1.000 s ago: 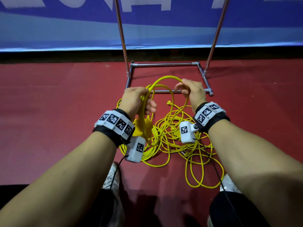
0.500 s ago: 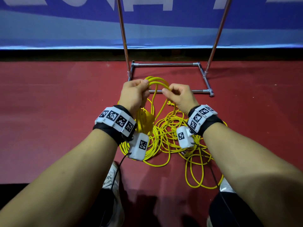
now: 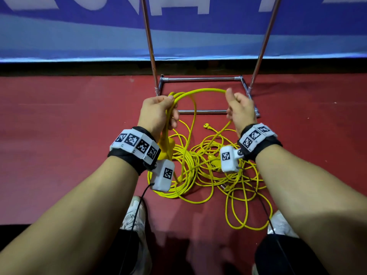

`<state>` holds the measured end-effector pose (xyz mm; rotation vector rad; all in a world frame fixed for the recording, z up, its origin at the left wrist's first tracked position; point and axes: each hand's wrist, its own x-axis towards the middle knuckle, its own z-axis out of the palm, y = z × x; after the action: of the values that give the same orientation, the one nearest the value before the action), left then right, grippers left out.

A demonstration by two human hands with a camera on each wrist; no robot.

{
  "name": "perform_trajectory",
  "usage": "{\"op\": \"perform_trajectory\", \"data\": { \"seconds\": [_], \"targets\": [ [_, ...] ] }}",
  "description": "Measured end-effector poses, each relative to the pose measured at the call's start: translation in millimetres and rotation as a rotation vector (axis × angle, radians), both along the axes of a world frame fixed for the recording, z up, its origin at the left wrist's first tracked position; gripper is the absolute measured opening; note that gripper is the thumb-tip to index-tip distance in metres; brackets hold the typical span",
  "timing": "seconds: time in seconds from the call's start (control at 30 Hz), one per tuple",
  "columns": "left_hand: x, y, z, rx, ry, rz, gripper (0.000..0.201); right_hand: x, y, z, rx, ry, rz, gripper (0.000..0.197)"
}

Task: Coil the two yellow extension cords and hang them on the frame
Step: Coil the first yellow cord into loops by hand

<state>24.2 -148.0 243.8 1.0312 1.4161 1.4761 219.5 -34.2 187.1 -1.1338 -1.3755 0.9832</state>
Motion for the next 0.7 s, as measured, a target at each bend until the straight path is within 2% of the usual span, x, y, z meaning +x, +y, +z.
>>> {"op": "perform_trajectory", "data": {
  "seconds": [0.17,0.3,0.4,0.5,0.6,0.7],
  "targets": [
    [1.1,-1.0,-3.3,-0.031,0.013,-0.049,0.025,-9.7,3.3,25.3,0.088,-0.102,-0.219,0.068],
    [2.5,0.0,-5.9,-0.012,-0.016,-0.047,0.031,-19.8,0.1,28.5,0.003,-0.144,-0.278,0.071],
    [3.2,3.4,-6.9,0.021,-0.088,-0.024,0.034,-22.6,1.7,19.7,-0.089,-0.265,-0.206,0.071],
    [4.8,5.8,-6.5,0.058,-0.12,-0.011,0.034,-25.2,-1.4,5.7,-0.077,-0.454,-0.093,0.065],
    [5.0,6.2,-7.5,0.109,-0.08,0.027,0.03,-29.8,-13.7,-4.3,-0.011,-0.649,0.016,0.063],
    [1.2,6.4,-11.8,0.146,0.012,0.077,0.03,-32.4,-23.2,-7.9,0.072,-0.753,0.07,0.065]
  ]
}}
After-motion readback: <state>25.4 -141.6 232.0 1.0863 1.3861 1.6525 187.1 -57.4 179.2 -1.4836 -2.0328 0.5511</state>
